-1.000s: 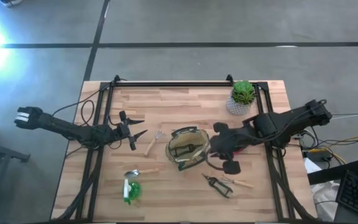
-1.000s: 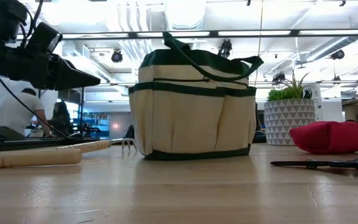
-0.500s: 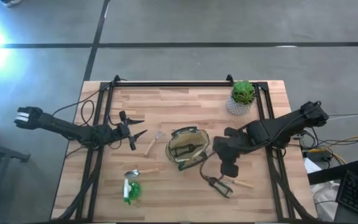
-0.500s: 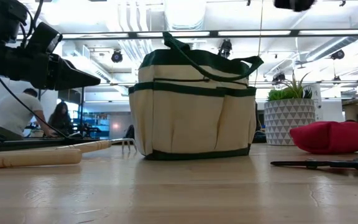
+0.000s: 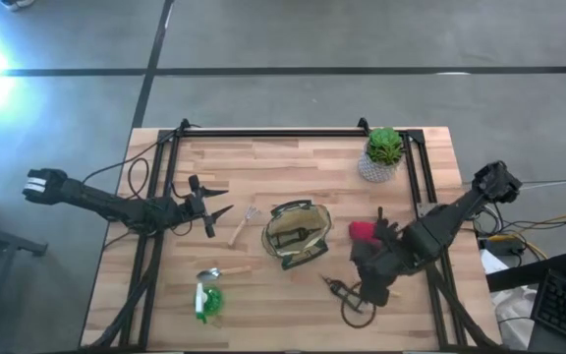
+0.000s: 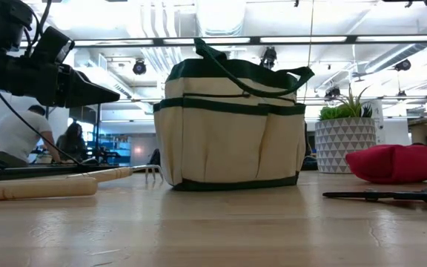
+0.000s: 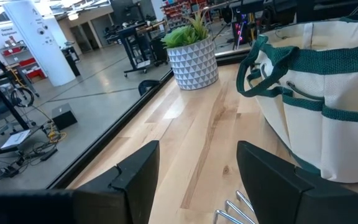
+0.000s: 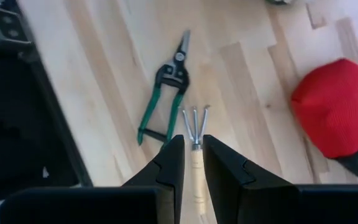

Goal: Pick & Place Garden tools in Gardening bag
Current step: Put the green spray bottle into the green gardening bag

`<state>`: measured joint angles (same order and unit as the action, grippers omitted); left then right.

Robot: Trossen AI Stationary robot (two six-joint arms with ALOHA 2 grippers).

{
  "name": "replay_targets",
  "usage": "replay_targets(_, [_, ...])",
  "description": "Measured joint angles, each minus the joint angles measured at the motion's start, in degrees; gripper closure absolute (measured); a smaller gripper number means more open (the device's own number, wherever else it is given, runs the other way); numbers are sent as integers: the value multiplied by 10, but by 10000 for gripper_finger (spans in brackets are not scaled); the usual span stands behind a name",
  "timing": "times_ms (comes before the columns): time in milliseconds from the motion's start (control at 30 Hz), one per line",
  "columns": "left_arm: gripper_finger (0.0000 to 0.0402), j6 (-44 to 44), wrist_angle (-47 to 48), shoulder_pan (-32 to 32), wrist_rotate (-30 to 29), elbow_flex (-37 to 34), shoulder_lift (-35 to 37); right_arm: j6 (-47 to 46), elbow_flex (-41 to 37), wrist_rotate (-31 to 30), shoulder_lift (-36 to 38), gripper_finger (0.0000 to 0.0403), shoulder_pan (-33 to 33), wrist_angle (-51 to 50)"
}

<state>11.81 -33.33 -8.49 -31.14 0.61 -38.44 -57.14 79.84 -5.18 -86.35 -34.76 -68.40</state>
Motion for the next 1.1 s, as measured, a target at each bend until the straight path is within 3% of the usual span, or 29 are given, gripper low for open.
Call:
replay_targets(233, [183,0,0,0,0,0,0,-85,-47,-23,0,349,-33,30])
replay_targets(633, [183,0,0,0,0,0,0,-116,-110,-10,0,349,-48,181])
replay_targets(1100, [183,0,0,0,0,0,0,-267,-187,-6,0,349,-87,258])
